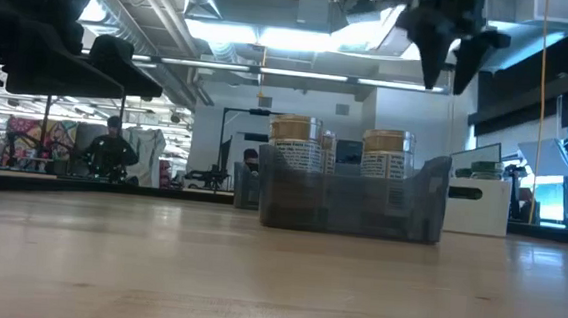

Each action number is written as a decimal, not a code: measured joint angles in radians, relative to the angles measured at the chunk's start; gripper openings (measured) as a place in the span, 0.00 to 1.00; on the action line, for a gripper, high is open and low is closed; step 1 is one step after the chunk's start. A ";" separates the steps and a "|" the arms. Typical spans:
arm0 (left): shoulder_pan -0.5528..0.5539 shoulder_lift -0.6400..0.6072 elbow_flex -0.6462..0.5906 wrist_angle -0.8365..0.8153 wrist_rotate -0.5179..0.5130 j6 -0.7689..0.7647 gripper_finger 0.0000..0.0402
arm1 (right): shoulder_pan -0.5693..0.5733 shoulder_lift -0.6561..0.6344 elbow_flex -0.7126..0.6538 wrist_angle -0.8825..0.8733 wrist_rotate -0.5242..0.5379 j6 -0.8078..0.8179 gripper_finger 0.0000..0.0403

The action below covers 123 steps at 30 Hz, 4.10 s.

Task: Sort spices by type
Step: Put the black seasoning can into the top black bin

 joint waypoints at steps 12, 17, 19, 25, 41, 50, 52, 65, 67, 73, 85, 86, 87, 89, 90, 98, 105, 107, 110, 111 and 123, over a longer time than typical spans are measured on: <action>0.000 0.000 0.000 0.000 0.000 -0.006 0.85 | 0.444 0.002 0.000 -0.012 -0.120 0.411 0.72; 0.000 0.000 0.000 0.000 0.000 -0.007 0.85 | 0.605 0.002 0.000 -0.012 -0.226 0.551 0.72; 0.000 0.000 0.000 0.000 0.000 -0.007 0.85 | 0.664 0.002 0.000 -0.012 -0.248 0.576 0.72; 0.000 0.000 0.000 0.000 0.000 -0.005 0.85 | 0.817 0.002 0.000 0.005 -0.268 0.662 0.72; 0.000 0.000 0.000 -0.002 0.000 -0.022 0.85 | 1.106 0.140 0.000 0.244 -0.288 0.969 0.72; 0.000 0.000 0.000 -0.002 0.000 -0.058 0.85 | 1.205 0.258 -0.001 0.367 -0.474 0.939 0.72; 0.000 0.000 0.000 -0.002 0.000 -0.055 0.85 | 1.226 0.277 -0.001 0.377 -0.502 0.937 0.72; 0.000 0.000 0.000 -0.003 0.000 -0.033 0.85 | 1.284 0.383 -0.001 0.425 -0.609 0.798 0.72; 0.000 0.000 0.000 -0.004 0.000 -0.032 0.85 | 1.284 0.397 -0.001 0.410 -0.619 0.781 0.72; 0.000 0.000 0.000 -0.004 0.000 -0.026 0.85 | 1.284 0.421 -0.001 0.382 -0.618 0.769 0.72; 0.000 0.000 0.000 -0.004 0.000 -0.026 0.85 | 1.297 0.424 -0.001 0.321 -0.620 0.784 0.72; 0.000 0.000 0.000 -0.004 0.000 -0.026 0.85 | 1.297 0.424 -0.001 0.322 -0.609 0.785 0.72; 0.000 0.000 0.000 -0.004 0.000 -0.026 0.85 | 1.297 0.428 -0.001 0.325 -0.605 0.783 0.72; 0.000 0.000 0.000 -0.004 0.000 -0.026 0.85 | 1.297 0.433 -0.001 0.342 -0.597 0.770 0.72; 0.000 0.000 0.000 -0.005 0.000 -0.026 0.85 | 1.297 0.438 -0.001 0.356 -0.601 0.757 0.72; 0.000 0.000 0.000 -0.024 0.000 -0.018 0.85 | 1.322 0.502 -0.001 0.344 -0.670 0.731 0.72; 0.000 0.000 0.000 -0.024 0.000 -0.015 0.85 | 1.320 0.510 -0.001 0.298 -0.678 0.715 0.54; 0.000 0.000 0.000 -0.023 0.000 -0.015 0.85 | 1.320 0.510 -0.001 0.295 -0.677 0.703 0.44; 0.000 0.000 0.000 -0.023 0.000 -0.014 0.85 | 1.315 0.509 -0.001 0.291 -0.666 0.696 0.33; 0.000 0.000 0.000 -0.024 0.000 -0.014 0.85 | 1.310 0.509 -0.001 0.290 -0.666 0.696 0.33; 0.000 0.000 0.000 -0.023 0.000 -0.014 0.85 | 1.177 0.447 -0.001 0.235 -0.490 0.625 0.33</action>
